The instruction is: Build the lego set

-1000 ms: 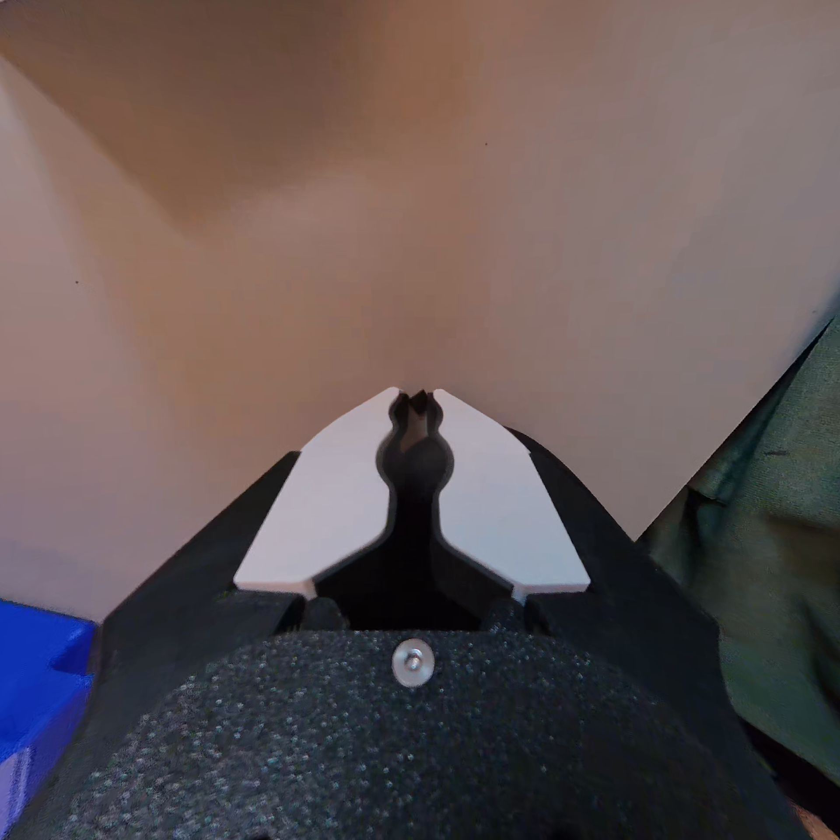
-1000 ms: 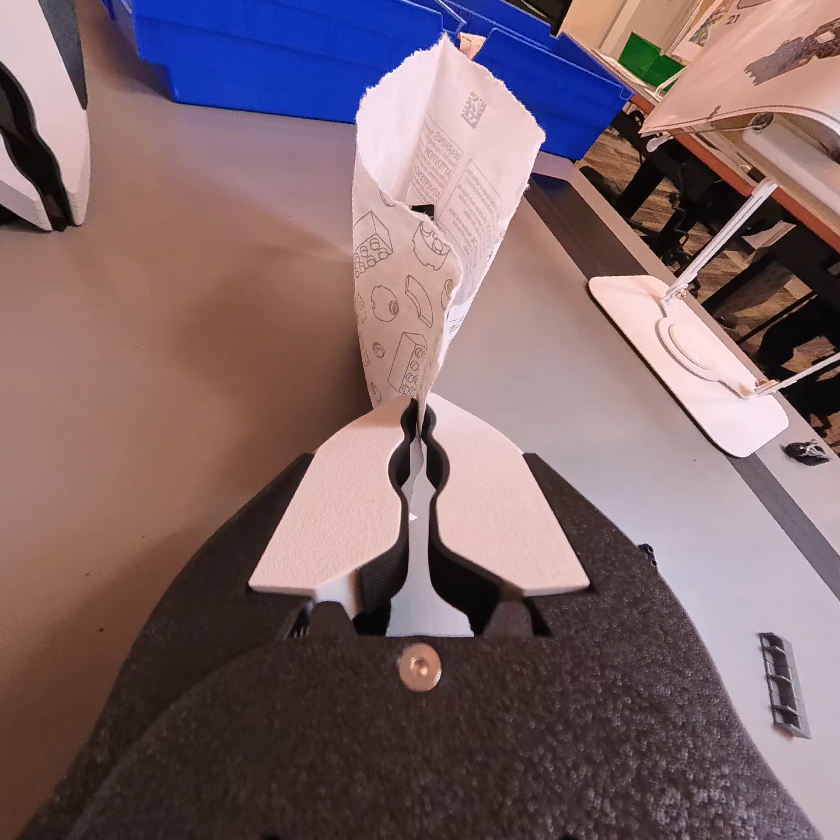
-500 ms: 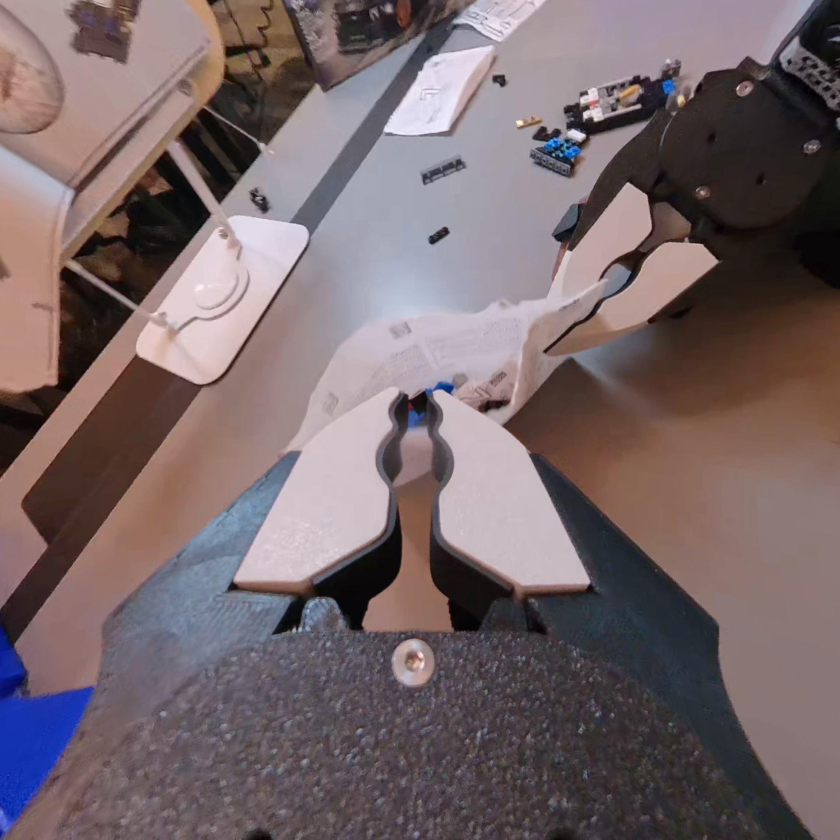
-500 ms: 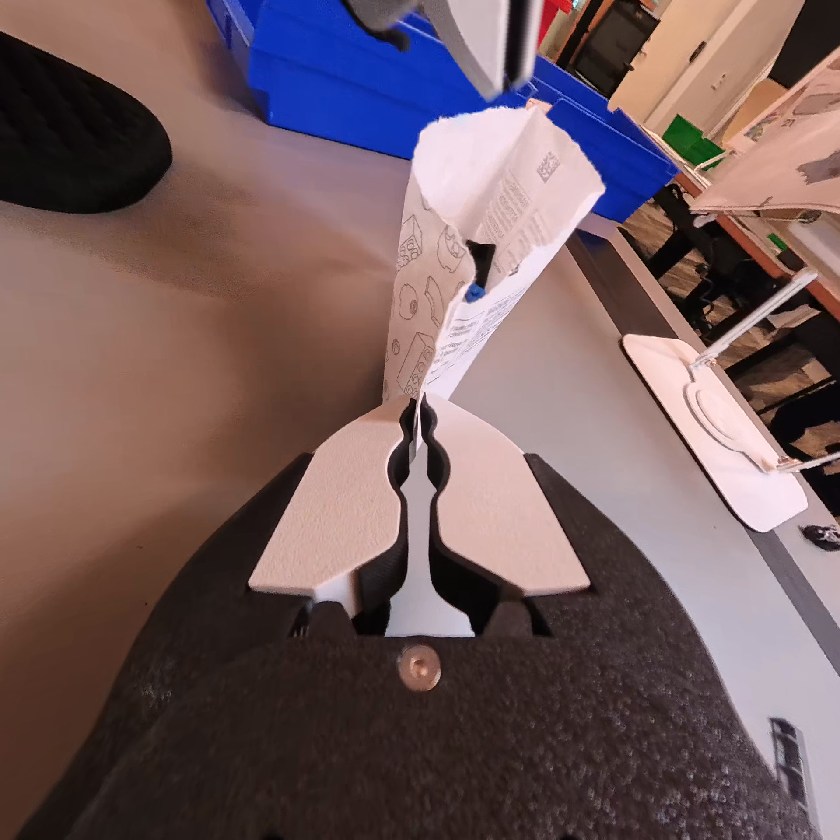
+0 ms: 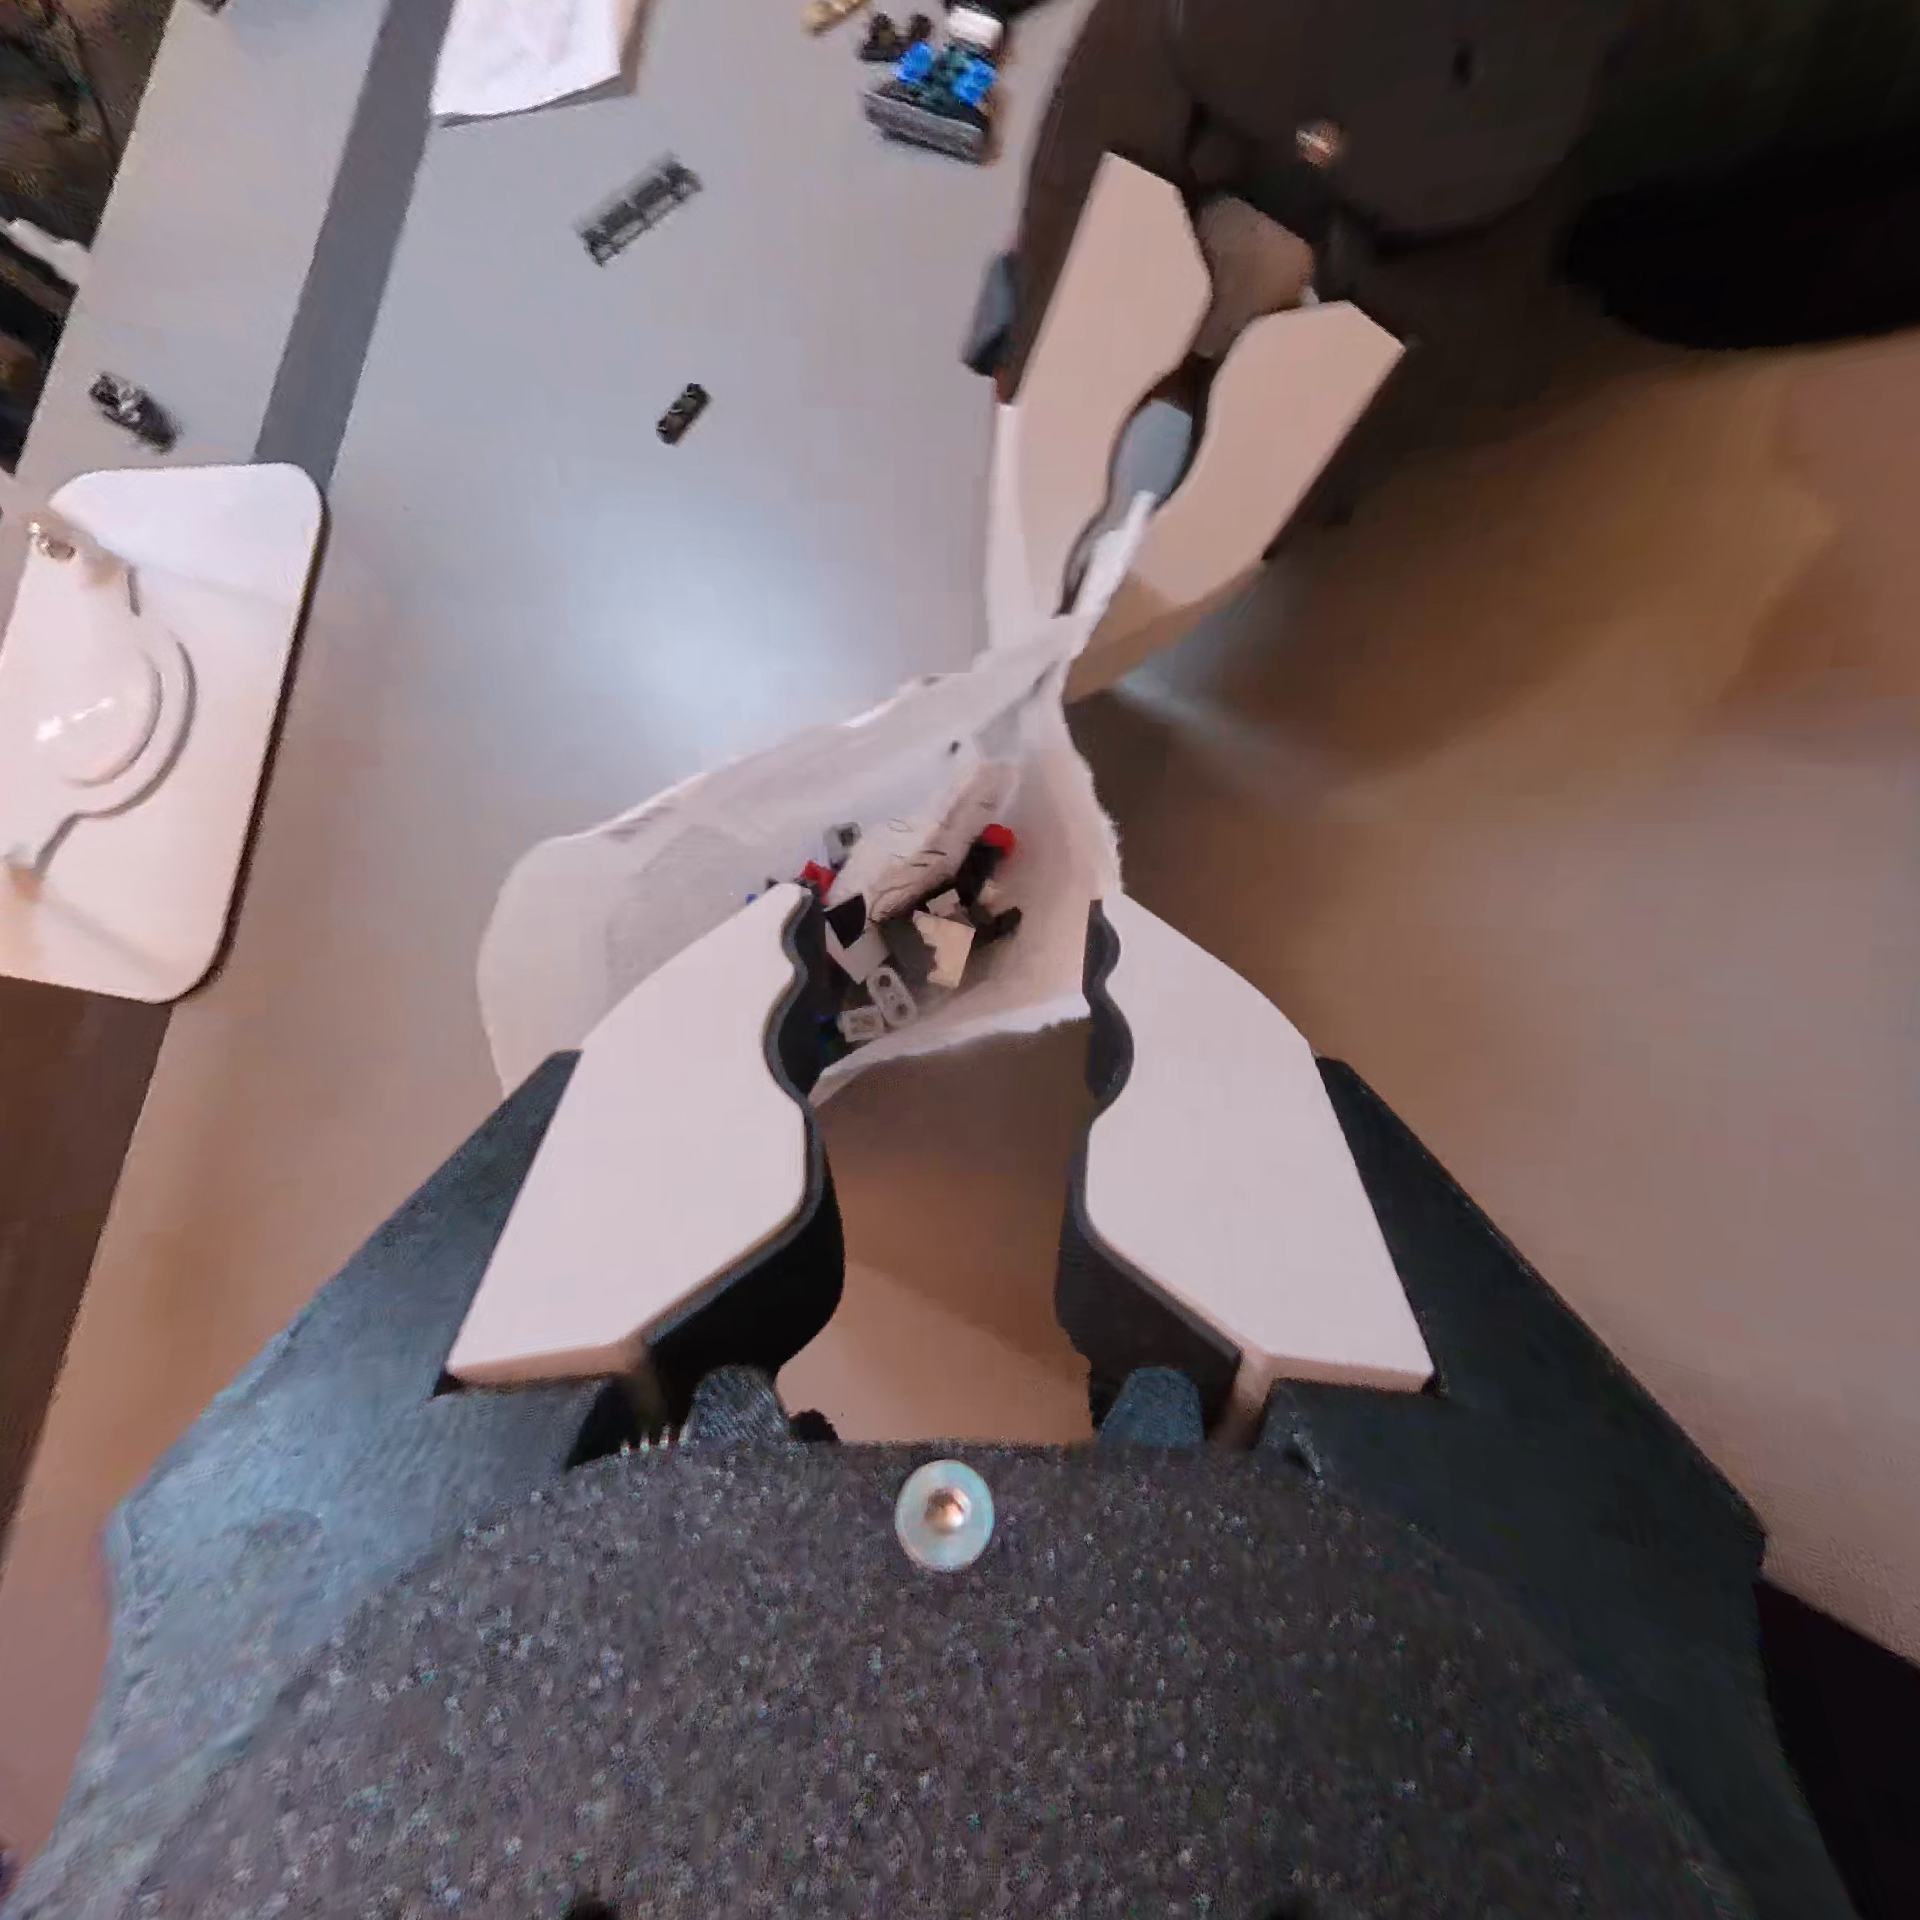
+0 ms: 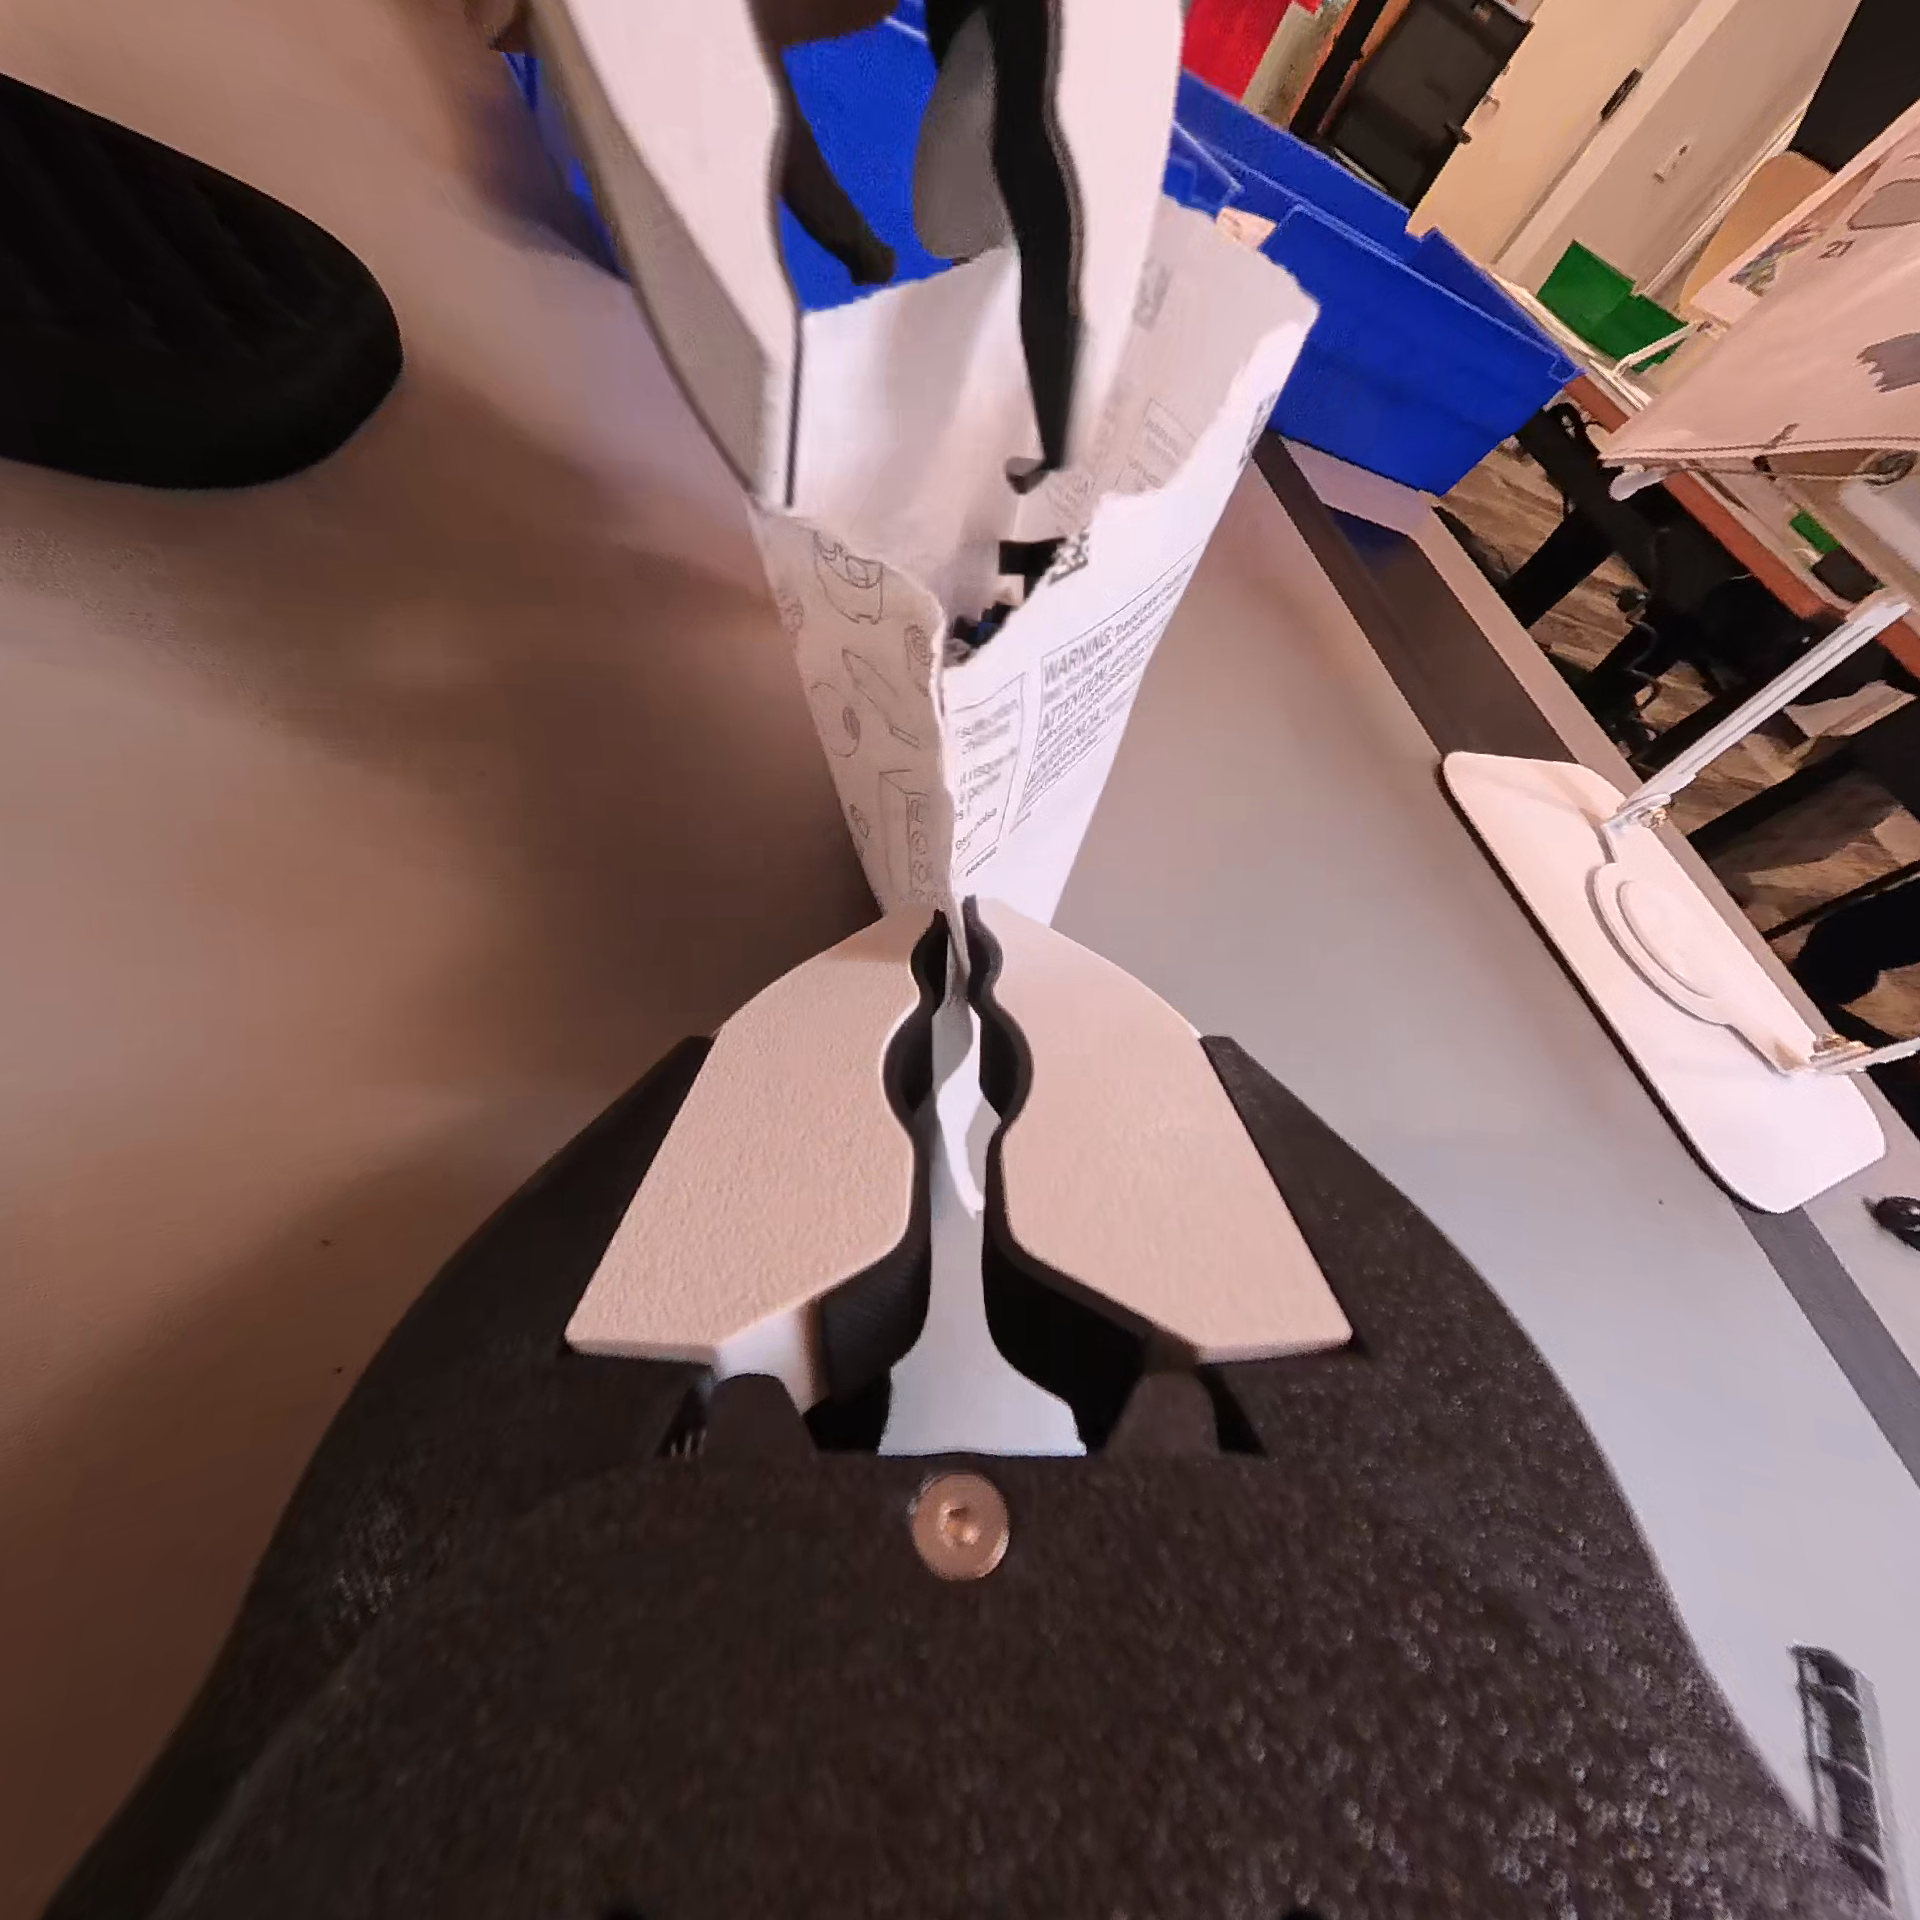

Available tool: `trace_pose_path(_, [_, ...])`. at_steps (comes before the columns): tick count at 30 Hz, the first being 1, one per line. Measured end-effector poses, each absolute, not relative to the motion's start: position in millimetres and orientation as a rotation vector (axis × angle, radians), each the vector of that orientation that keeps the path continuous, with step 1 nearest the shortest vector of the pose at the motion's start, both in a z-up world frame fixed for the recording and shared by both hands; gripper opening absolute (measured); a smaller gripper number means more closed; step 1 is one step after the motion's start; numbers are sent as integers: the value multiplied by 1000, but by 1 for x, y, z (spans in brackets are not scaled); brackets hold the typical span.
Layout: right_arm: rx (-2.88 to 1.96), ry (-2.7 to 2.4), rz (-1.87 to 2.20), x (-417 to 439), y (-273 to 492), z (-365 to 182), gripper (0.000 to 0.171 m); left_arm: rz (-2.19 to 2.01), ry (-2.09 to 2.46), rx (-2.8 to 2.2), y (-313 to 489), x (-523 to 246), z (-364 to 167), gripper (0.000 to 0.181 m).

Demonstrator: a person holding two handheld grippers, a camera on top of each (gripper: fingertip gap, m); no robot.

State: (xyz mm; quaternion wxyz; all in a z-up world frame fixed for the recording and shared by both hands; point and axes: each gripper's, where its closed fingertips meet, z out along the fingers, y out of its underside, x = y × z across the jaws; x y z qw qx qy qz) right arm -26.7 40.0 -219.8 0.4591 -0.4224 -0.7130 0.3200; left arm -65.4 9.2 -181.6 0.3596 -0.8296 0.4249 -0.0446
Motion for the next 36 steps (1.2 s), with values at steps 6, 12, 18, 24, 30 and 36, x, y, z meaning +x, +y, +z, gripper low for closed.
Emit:
trace_pose_path(6, [-1072,-1721,832,-26,43,-216,3,-2,1216,-2151,-1,-64,-183,34])
trace_pose_path(12, [-1101,-1699,875,-26,45,-213,3,99,1364,-2194,-18,-70,-186,38])
trace_pose_path(18, [-1109,-1686,896,-25,45,-211,2,167,1462,-2221,-27,-75,-190,48])
trace_pose_path(24, [-1115,-1675,916,-25,45,-209,2,181,1482,-2214,-27,-77,-188,47])
trace_pose_path(30, [-1107,-1672,917,-23,48,-206,2,177,1262,-2078,-6,-85,-153,41])
trace_pose_path(36, [-1073,-1766,992,-3,52,-204,1,-248,822,-1958,18,-126,-156,59])
